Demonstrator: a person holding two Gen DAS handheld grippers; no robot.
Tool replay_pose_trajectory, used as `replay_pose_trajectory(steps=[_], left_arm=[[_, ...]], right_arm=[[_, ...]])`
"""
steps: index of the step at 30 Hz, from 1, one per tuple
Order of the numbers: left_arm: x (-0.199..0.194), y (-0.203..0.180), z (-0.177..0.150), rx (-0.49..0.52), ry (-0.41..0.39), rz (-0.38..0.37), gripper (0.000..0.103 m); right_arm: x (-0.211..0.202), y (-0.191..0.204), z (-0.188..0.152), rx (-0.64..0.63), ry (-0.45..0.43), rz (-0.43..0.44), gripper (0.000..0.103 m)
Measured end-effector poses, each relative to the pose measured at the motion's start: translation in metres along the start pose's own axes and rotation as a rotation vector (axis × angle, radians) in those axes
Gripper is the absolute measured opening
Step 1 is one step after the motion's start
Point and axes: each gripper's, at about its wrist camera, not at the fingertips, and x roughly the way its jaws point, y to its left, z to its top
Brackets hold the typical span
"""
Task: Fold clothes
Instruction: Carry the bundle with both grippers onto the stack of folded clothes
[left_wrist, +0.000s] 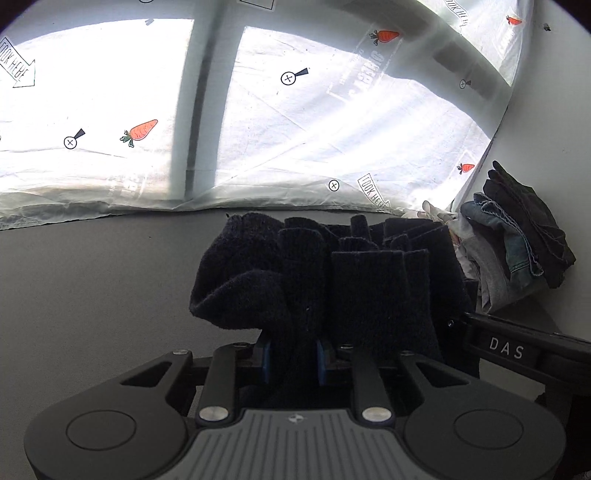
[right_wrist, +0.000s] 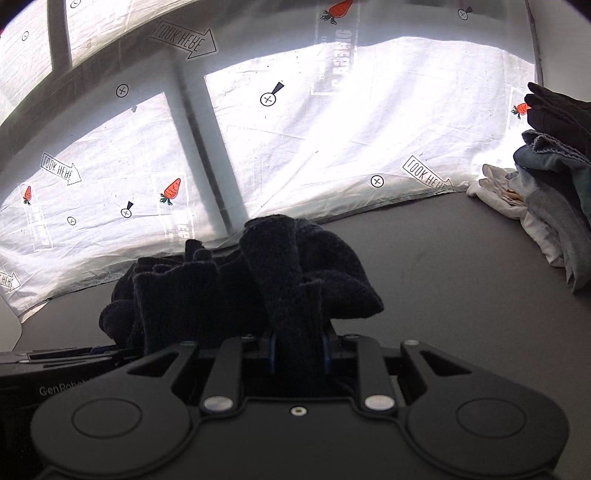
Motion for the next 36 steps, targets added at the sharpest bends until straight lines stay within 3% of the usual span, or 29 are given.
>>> replay_pose_trajectory(steps=[12, 16, 23, 28, 32, 36], left_arm=[[-0.014, -0.095, 0.024, 0.018, -0.074, -0.108, 0.023], [-0.010, -0.144, 0.032, 0.015, -0.136, -0.128, 0.023], [0.007, -0.259, 0.031, -0.088, -0.265, -0.066, 0.023], [0.015, -0.337, 0.038, -0.102, -0.349, -0.060, 0.023], [0.021, -0.392, 0.056, -0.089, -0.392, -0.082, 0.023], [0.039, -0.434, 0.076, -0.059, -0.418, -0.142, 0.023]], right_arm=[[-0.086, -0.063, 0.037, -0.001, -0.163, -0.075, 0.023], [-0.104, -0.109, 0.057, -0.004, -0.225, -0.061, 0.023], [-0.131, -0.206, 0.119, -0.112, -0.317, 0.053, 0.023], [-0.149, -0.268, 0.158, -0.181, -0.389, 0.092, 0.023], [-0.169, -0.314, 0.184, -0.165, -0.439, 0.091, 0.023], [-0.177, -0.353, 0.204, -0.204, -0.506, 0.034, 0.023]])
